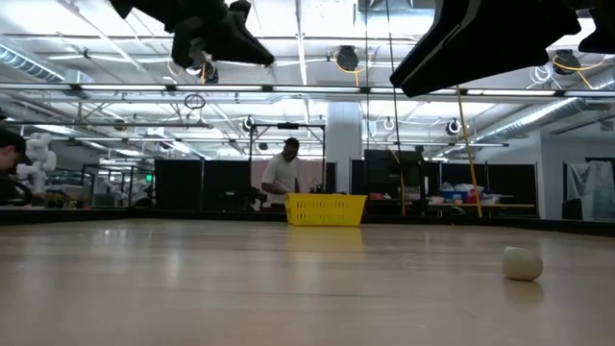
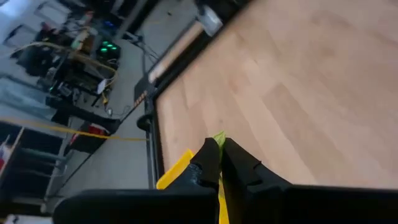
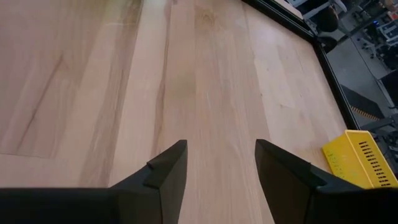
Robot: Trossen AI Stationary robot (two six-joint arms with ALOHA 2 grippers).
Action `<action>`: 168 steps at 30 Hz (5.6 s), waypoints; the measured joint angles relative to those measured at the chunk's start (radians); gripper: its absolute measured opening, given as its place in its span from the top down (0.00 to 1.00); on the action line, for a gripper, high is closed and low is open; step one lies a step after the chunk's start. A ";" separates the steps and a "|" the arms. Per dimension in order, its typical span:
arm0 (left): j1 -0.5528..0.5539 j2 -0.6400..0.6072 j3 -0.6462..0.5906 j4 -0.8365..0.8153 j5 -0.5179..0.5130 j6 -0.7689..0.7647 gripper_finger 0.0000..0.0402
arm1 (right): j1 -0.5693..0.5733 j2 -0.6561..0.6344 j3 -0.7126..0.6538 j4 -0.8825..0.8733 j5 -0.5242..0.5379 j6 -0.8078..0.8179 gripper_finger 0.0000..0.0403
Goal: Sort Halloween decoration
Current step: Put the green spider toy into the yellow bin, then put the white skull toy into the green bin
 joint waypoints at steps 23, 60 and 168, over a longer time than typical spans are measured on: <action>0.189 0.394 0.100 0.418 -0.053 -0.670 1.00 | 0.015 0.000 0.000 -0.025 -0.003 0.045 0.57; -0.007 0.440 0.369 -0.295 -0.229 -1.073 0.59 | 0.079 -0.001 -0.136 0.143 -0.450 0.325 0.57; -0.844 0.878 0.306 0.272 -0.827 -1.917 0.59 | -0.163 0.143 -0.154 0.704 -0.586 -0.284 0.99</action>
